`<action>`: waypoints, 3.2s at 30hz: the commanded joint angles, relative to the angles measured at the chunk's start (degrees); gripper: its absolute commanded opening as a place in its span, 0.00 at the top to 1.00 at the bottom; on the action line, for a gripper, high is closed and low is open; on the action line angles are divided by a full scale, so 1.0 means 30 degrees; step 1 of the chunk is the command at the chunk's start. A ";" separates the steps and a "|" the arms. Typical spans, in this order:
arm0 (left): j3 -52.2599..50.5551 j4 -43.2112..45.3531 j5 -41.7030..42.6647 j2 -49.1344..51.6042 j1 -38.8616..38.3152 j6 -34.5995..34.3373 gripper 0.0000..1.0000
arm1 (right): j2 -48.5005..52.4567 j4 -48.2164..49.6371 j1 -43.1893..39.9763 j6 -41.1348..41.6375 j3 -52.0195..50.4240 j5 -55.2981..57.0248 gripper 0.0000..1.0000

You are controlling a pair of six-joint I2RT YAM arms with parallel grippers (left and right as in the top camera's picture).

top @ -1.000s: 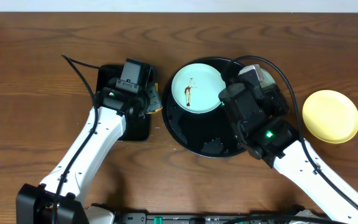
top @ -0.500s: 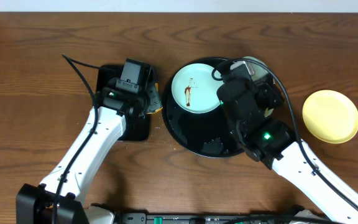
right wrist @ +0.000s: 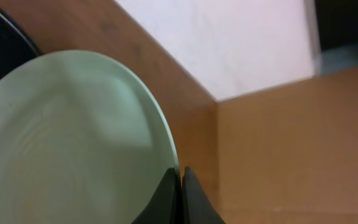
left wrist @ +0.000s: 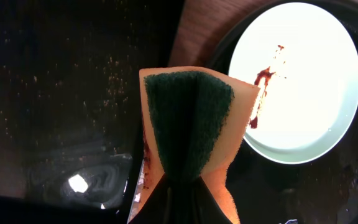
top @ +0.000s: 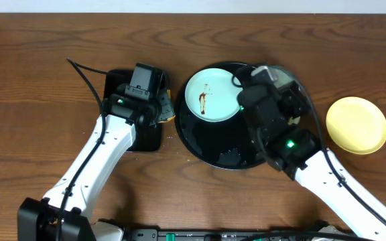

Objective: Clean dirty plates on tray and stack at the side
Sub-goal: 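Carry the light-blue plate right and stack it on the yellow plate, then reach the right gripper to the stained light-blue plate and grip its rim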

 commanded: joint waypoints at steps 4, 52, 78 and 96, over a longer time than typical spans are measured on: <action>-0.0036 -0.0029 -0.0015 -0.0321 0.0080 -0.0175 0.92 | -0.0080 -0.1406 -0.3140 0.4845 0.0087 -0.2200 0.99; -0.0044 -0.2353 -0.1151 -0.0321 0.0175 -0.0051 0.92 | 0.3468 -0.1355 -1.6211 0.8007 0.0168 -2.9521 0.78; -0.0036 -0.3475 -0.1100 -0.0743 0.2295 0.0780 0.92 | 0.4743 -0.0809 -0.5464 0.9857 0.5486 -2.1777 0.13; -0.0036 -0.3475 -0.1107 -0.0743 0.2295 0.0772 0.92 | 1.3325 0.0197 -0.5464 1.2670 0.5486 -2.1318 0.39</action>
